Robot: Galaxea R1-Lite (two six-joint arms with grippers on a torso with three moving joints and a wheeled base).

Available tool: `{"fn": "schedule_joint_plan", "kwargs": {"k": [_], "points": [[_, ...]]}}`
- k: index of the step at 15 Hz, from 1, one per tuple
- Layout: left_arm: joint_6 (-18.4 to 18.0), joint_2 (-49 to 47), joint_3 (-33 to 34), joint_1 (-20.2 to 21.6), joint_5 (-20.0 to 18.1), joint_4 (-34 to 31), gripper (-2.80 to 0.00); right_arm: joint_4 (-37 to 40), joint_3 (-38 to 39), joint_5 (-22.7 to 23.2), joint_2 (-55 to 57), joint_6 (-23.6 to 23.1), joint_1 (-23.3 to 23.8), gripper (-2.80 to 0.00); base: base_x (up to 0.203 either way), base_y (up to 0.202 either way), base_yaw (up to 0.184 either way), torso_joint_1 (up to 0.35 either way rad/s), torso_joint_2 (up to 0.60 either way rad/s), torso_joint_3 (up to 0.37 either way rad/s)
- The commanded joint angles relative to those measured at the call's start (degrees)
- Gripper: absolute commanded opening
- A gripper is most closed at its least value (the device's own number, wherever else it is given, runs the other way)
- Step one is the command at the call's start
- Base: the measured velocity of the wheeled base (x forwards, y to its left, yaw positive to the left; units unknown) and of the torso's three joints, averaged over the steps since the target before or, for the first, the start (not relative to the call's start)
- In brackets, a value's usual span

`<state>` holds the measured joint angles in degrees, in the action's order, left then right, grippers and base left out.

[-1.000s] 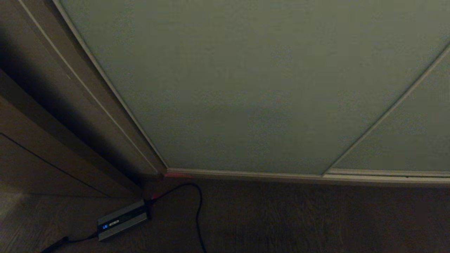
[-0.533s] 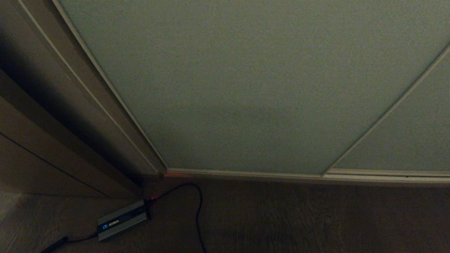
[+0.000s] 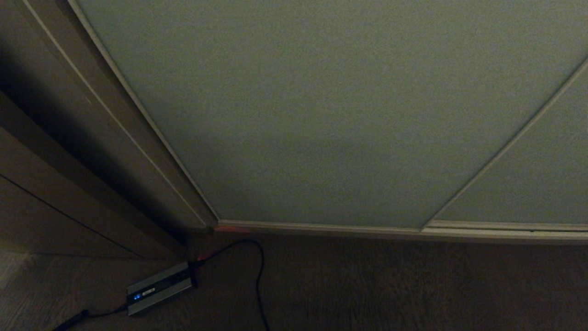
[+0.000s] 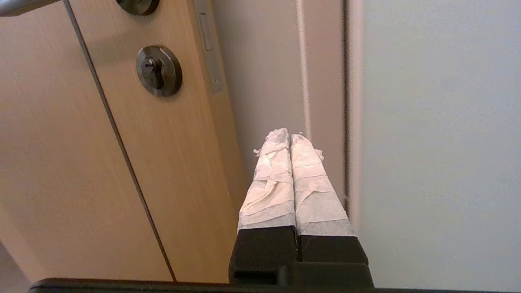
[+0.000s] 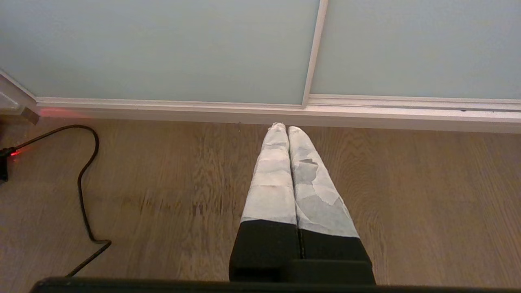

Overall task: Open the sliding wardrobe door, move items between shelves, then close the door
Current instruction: Open the door

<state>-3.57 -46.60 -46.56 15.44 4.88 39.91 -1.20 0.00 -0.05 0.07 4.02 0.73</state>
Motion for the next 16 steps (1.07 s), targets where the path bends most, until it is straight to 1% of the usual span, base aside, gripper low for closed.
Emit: {"fn": "schedule_joint_plan", "kwargs": {"k": [1,3,6,9,13,16], "points": [[0.0,-6.5,-2.4,0.8,0.7,3.1,-2.80,0.0,0.2,0.0,0.0,0.0,0.0,-2.80,0.000,0.000,0.000,0.000,0.00,0.000],[0.3,-9.7,-4.5,0.8,0.9,5.1,-2.80,0.0,0.2,0.0,0.0,0.0,0.0,-2.80,0.000,0.000,0.000,0.000,0.00,0.000],[2.3,-14.0,-8.7,0.4,0.3,4.9,-2.80,0.0,0.2,0.0,0.0,0.0,0.0,-2.80,0.000,0.000,0.000,0.000,0.00,0.000],[3.1,-17.0,-12.7,-1.4,-2.3,4.5,-2.80,0.0,0.2,0.0,0.0,0.0,0.0,-2.80,0.000,0.000,0.000,0.000,0.00,0.000],[2.9,-20.6,-18.3,-3.5,-5.8,1.3,-2.80,0.0,0.2,0.0,0.0,0.0,0.0,-2.80,0.000,0.000,0.000,0.000,0.00,0.000],[3.0,-23.8,-22.3,-3.6,-6.0,-0.9,-2.80,0.0,0.2,0.0,0.0,0.0,0.0,-2.80,0.000,0.000,0.000,0.000,0.00,0.000]]}}
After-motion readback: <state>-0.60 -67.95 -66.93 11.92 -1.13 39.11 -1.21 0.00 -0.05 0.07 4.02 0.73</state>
